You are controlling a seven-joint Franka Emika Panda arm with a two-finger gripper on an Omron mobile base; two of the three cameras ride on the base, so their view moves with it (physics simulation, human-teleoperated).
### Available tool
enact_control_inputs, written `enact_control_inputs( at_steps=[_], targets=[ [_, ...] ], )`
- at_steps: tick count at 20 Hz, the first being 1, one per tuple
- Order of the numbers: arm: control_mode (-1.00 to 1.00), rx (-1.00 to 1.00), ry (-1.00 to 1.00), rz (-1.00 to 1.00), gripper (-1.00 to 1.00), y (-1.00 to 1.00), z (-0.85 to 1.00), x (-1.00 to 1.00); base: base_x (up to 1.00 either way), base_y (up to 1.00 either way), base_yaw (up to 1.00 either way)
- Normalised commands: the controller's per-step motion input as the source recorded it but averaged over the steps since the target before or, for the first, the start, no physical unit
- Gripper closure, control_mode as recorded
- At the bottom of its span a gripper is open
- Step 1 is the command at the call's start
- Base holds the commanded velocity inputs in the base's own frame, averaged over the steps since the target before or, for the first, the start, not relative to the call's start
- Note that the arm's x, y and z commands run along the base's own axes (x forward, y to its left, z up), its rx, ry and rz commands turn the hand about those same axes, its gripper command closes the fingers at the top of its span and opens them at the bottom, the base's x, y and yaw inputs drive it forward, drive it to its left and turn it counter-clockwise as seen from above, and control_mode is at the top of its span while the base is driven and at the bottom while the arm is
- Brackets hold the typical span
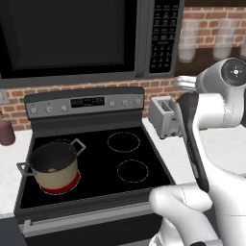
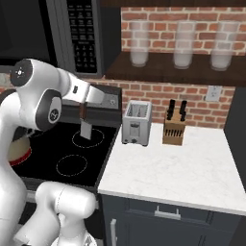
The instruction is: Put the potato and garlic in the pot. Retrieve the spatula and lightly stir the vegetables in the pot.
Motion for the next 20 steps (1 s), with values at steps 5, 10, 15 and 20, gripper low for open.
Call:
enact_control_inputs(
  at_steps=[5,10,15,20],
  targets=[
    [1.0,0.0,0.0,0.0,1.0,0.0,0.0,0.0,0.0,0.94,0.0],
    [1.0,0.0,0.0,0.0,1.0,0.0,0.0,0.0,0.0,1.0,0.0],
    [1.0,0.0,0.0,0.0,1.0,0.0,0.0,0.0,0.0,0.95,0.0],
    [1.0,0.0,0.0,0.0,1.0,0.0,0.0,0.0,0.53,0.4,0.0]
  ],
)
